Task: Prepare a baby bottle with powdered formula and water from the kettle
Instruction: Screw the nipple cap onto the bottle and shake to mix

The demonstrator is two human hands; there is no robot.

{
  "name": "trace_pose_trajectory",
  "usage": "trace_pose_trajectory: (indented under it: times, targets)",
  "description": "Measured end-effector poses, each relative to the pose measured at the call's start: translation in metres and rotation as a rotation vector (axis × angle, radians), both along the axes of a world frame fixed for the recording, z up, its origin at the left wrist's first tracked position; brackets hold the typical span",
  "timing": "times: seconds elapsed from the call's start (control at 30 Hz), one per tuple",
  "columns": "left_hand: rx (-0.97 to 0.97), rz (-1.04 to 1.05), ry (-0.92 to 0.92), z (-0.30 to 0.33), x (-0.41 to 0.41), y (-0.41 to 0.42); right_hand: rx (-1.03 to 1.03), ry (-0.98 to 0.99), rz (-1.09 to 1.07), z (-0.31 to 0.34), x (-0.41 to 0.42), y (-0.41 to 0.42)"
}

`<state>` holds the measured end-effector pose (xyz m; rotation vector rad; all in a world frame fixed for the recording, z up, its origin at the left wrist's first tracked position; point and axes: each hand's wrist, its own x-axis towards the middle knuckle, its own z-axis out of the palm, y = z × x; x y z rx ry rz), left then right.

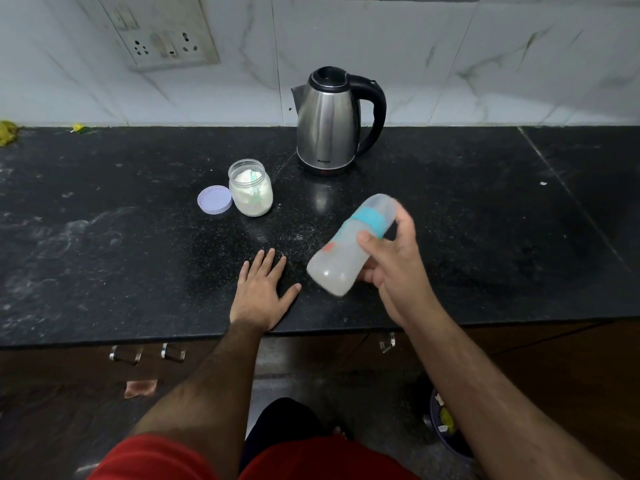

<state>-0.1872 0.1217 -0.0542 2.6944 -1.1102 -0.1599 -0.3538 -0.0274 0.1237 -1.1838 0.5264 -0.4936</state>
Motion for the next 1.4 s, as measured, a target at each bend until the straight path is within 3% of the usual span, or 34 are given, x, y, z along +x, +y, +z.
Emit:
trace_pose_trajectory:
  times: [0.1,0.23,0.4,0.6,0.77,0.93,1.13,1.3,1.4]
  targets:
    - [0.001,0.0,0.001,0.0,0.0,0.001,-0.016,0.001,0.061,0.003,-0.002,0.001]
    - [-0.007,0.005,-0.002,-0.001,0.0,0.001,0.007,-0.034,-0.101,0.004,0.0,-0.007]
    - [-0.01,0.004,-0.007,0.001,0.0,0.0,-0.053,0.015,0.066,0.004,-0.004,0.001]
    - [-0.019,0.007,-0.012,0.0,0.0,0.001,0.007,-0.008,-0.121,0.001,-0.002,-0.009]
    - [-0.012,0.001,-0.01,-0.002,0.0,0.0,-0.036,0.034,0.06,0.002,-0.004,-0.003]
    - [-0.013,0.001,-0.01,-0.003,0.001,0.001,-0.015,-0.034,-0.117,0.004,0.001,-0.011]
    - [-0.011,-0.001,-0.015,-0.001,0.001,0.0,-0.05,0.031,0.104,0.002,-0.006,-0.003]
    - [-0.009,0.002,-0.015,-0.003,0.001,0.0,-0.001,-0.027,-0.124,0.002,-0.001,-0.012]
    - [-0.014,0.003,-0.021,-0.002,0.001,0.0,-0.017,0.007,-0.043,0.0,-0.002,-0.007]
